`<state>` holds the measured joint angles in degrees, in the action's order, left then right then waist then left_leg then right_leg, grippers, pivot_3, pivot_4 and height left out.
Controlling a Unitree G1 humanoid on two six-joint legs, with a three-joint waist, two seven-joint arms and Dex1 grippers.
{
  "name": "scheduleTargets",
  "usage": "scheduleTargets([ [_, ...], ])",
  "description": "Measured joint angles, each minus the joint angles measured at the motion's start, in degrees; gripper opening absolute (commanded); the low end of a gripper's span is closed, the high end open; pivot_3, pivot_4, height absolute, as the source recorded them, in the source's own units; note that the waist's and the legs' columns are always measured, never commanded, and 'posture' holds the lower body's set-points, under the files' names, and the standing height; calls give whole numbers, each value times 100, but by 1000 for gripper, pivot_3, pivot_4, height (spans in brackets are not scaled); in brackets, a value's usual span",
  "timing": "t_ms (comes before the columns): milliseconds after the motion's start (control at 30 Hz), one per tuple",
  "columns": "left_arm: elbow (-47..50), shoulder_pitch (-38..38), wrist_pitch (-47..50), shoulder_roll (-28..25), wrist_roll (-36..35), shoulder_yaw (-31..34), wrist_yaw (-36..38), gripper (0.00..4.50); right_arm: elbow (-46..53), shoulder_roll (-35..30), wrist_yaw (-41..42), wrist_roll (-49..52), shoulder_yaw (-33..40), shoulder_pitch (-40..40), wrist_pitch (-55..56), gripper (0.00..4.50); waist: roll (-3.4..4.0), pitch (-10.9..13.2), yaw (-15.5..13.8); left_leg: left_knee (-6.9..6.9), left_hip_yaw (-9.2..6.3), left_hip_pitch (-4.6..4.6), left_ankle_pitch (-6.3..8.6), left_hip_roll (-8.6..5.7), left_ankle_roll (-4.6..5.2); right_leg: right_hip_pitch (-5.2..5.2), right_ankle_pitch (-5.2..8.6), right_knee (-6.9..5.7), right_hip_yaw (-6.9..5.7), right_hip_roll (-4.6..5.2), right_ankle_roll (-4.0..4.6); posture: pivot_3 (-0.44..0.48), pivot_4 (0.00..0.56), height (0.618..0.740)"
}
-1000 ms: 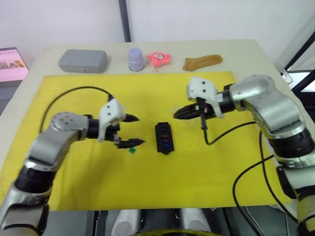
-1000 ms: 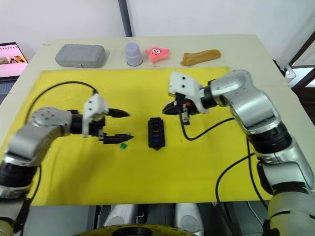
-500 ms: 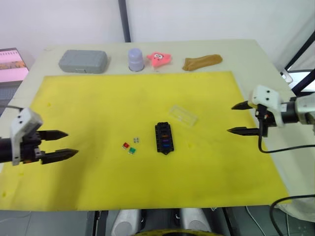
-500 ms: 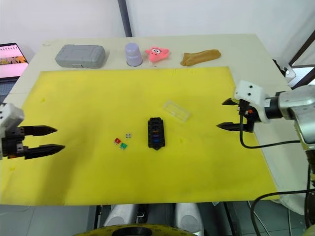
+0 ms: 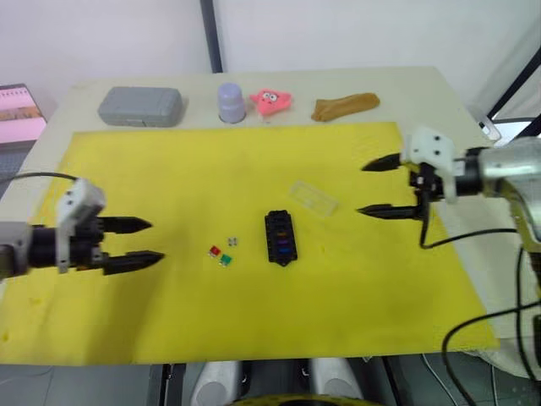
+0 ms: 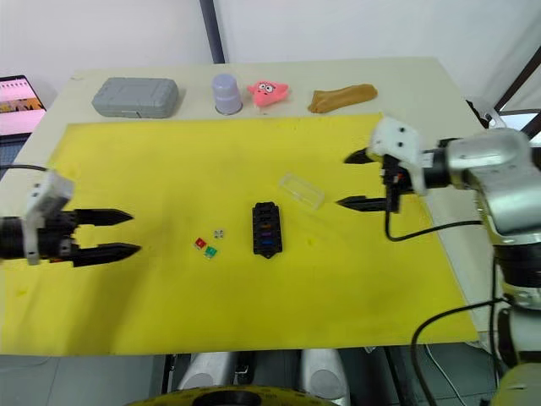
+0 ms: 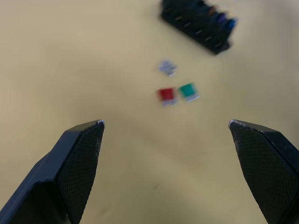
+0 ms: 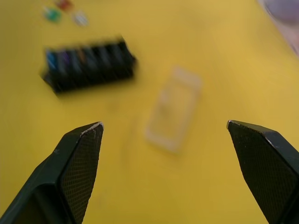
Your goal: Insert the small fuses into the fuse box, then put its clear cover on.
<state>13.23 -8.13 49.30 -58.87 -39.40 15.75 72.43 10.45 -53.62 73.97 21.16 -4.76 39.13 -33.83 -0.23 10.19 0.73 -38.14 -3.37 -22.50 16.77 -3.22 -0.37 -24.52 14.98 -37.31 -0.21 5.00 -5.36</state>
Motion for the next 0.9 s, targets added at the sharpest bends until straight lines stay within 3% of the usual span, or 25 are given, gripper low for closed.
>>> scheduleTargets([
  [200,-1205,-1051,1321,427,-632,-867,164,4500,1052,619,-50,417,-605,222,-467,4465,-8,-3,-4,-10,-2,-1,0,-4,2,2,-1,-6,-3,-2,-1,0,150,731],
  [367,-2004,-1514,1780,625,-630,-1400,295,2194,1379,825,-177,489,-898,290,-593,4500,-10,-3,0,-12,-3,-1,0,-4,1,0,-1,-11,-3,-5,-1,0,150,731],
  [567,-2658,-1902,2155,824,-594,-1799,437,2194,1438,845,-227,497,-949,348,-595,4500,-10,-3,-2,-13,-3,-1,-1,-4,0,-1,0,-13,-3,-5,-1,0,150,731],
  [900,-3560,-2339,1760,1250,8,-2409,722,2194,1473,815,-302,495,-954,349,-608,4500,-11,-4,-20,-16,-3,-1,-4,-6,-3,0,0,-17,-3,-3,-1,0,150,731],
])
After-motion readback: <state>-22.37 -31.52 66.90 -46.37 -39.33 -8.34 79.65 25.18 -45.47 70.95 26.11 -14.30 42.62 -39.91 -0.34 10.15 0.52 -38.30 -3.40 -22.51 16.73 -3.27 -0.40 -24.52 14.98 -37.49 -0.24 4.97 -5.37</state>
